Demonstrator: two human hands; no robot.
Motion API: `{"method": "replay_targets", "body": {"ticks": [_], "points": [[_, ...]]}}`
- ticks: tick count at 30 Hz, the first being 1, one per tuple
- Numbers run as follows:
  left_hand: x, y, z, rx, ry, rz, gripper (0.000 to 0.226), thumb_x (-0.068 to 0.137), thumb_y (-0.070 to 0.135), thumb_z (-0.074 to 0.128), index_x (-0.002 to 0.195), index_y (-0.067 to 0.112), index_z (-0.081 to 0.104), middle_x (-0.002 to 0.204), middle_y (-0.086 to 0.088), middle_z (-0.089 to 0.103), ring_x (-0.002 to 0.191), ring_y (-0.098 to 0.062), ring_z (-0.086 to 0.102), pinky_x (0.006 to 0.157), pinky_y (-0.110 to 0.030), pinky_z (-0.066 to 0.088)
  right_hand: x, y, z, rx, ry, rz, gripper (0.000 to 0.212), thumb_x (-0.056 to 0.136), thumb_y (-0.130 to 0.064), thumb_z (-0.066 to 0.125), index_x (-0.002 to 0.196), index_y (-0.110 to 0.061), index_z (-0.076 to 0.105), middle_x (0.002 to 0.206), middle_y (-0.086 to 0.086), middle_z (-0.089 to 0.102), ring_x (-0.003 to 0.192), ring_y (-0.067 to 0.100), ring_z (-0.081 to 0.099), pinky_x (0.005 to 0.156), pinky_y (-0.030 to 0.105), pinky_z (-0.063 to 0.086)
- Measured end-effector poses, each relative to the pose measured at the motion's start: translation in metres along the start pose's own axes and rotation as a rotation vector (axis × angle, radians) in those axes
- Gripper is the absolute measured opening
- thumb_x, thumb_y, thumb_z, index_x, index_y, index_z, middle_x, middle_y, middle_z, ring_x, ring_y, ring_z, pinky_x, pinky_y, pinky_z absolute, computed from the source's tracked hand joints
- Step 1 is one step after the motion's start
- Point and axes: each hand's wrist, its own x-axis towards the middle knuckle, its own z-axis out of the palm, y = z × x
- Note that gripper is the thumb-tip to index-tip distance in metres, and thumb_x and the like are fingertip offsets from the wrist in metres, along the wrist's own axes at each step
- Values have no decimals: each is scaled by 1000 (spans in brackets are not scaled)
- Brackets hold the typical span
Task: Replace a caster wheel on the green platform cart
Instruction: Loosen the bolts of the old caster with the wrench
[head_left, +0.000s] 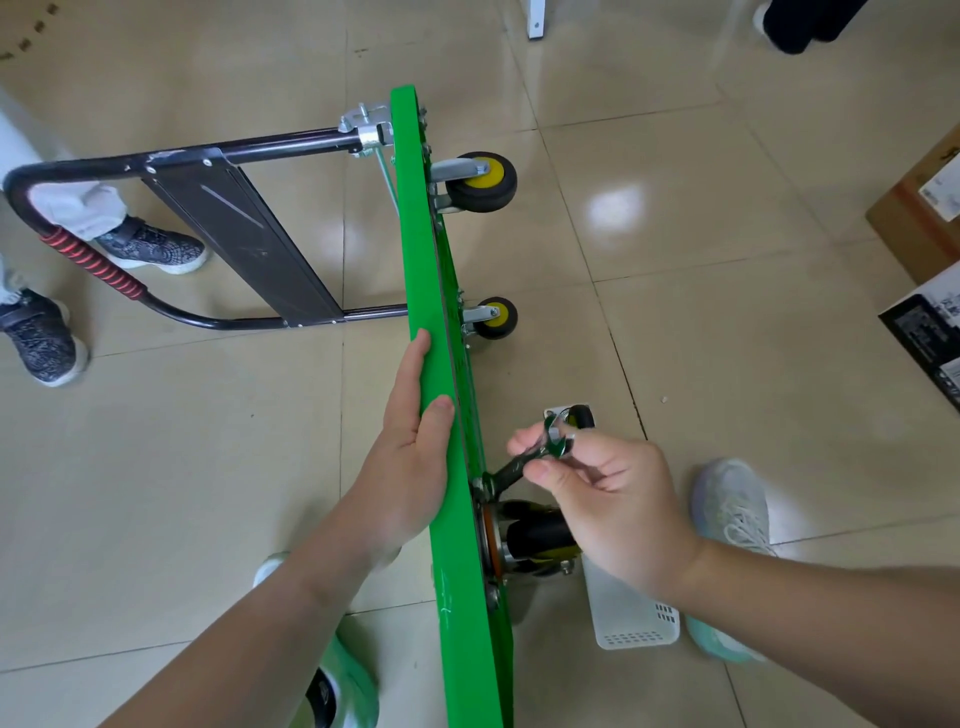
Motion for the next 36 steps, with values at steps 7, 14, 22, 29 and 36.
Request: {"method": "replay_targets", "body": {"ticks": [7, 14, 22, 29, 36], "points": [[0, 0, 0, -4, -19, -10, 58, 113, 28, 32, 157, 59, 12, 164, 24, 23, 147, 0, 33, 126, -38, 27, 33, -21, -14, 36, -36, 93, 19, 90, 1, 67, 102, -11, 74, 99, 5, 78, 95, 20, 75, 87, 32, 60], [1, -3, 0, -19, -17, 10, 57, 105, 42, 33, 152, 66, 13, 164, 24, 24, 148, -2, 34, 126, -42, 29, 73, -2, -11, 94, -18, 413, 16, 91, 3, 66, 92, -12, 73, 84, 5, 77, 82, 21, 76, 74, 33, 63], [1, -2, -2, -6, -30, -2, 57, 110, 37, 33, 154, 64, 10, 166, 23, 21, 149, -1, 32, 126, -42, 28, 94, 12, 8, 128, -69, 582, 9, 95, -3, 64, 94, -7, 72, 84, 9, 75, 79, 27, 75, 75, 36, 63], [0, 1, -3, 19, -30, -3, 59, 112, 25, 31, 156, 59, 10, 166, 23, 20, 147, 7, 29, 127, -34, 24, 104, 18, 20, 67, -174, 648, 13, 96, -6, 63, 105, -3, 71, 92, 11, 75, 78, 23, 76, 82, 40, 62], [0, 1, -1, 8, -14, 2, 58, 113, 24, 32, 157, 57, 12, 165, 23, 22, 147, 6, 29, 126, -31, 24, 58, -8, 12, -86, -134, 288, 25, 92, -5, 68, 88, -29, 74, 86, -4, 78, 84, 15, 74, 83, 37, 61]]}}
